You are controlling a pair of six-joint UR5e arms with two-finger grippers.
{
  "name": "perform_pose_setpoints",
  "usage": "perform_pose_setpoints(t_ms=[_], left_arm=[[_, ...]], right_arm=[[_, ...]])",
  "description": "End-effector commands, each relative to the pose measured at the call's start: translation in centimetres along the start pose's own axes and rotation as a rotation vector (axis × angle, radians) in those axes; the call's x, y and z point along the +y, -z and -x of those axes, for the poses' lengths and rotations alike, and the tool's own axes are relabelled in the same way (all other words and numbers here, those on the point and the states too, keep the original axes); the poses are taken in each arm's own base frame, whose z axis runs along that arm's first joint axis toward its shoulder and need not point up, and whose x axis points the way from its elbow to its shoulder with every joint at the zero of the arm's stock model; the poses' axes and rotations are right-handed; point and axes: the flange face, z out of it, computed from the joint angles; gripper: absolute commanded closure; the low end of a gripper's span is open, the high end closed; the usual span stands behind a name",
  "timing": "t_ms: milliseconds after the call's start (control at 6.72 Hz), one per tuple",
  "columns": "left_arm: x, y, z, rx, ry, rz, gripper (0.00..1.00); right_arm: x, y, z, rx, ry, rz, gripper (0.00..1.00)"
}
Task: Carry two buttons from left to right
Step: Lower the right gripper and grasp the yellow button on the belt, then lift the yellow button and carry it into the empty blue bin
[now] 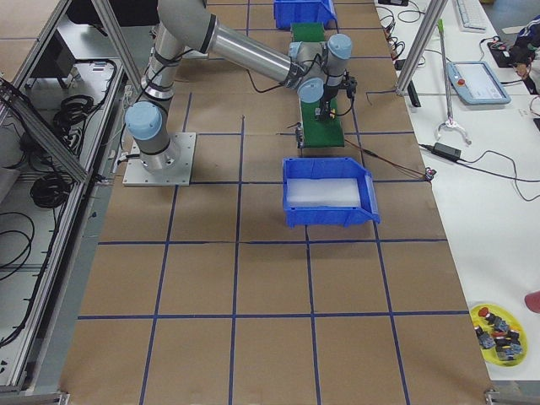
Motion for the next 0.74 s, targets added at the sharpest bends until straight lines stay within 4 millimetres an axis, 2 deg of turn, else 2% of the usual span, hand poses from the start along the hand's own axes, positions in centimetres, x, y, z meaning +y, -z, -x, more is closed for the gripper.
perform_pose_setpoints(t_ms=[0,149,298,447,595], left_arm=[[-0.1,-0.1,0.0,0.0,0.007,0.0,0.0],[-0.1,-0.1,0.0,-0.001,-0.003,0.0,0.0],[-0.1,0.0,0.0,-0.002,-0.005,-0.001,0.0],[-0.3,0.0,0.0,0.0,-0.007,-0.003,0.0],[-0.3,-0.1,0.0,0.0,-0.005,-0.001,0.0]], right_arm=[[-0.1,1.4,-0.8,0.005,-0.011,-0.007,0.96],[-0.7,5.0,-3.0,0.005,-0.044,-0.022,0.96],[-0.9,11.3,-6.8,0.006,-0.026,-0.058,0.96],[-0.9,15.9,-11.8,0.009,0.027,-0.074,0.96],[-0.5,18.7,-16.1,0.018,0.088,-0.083,0.96]])
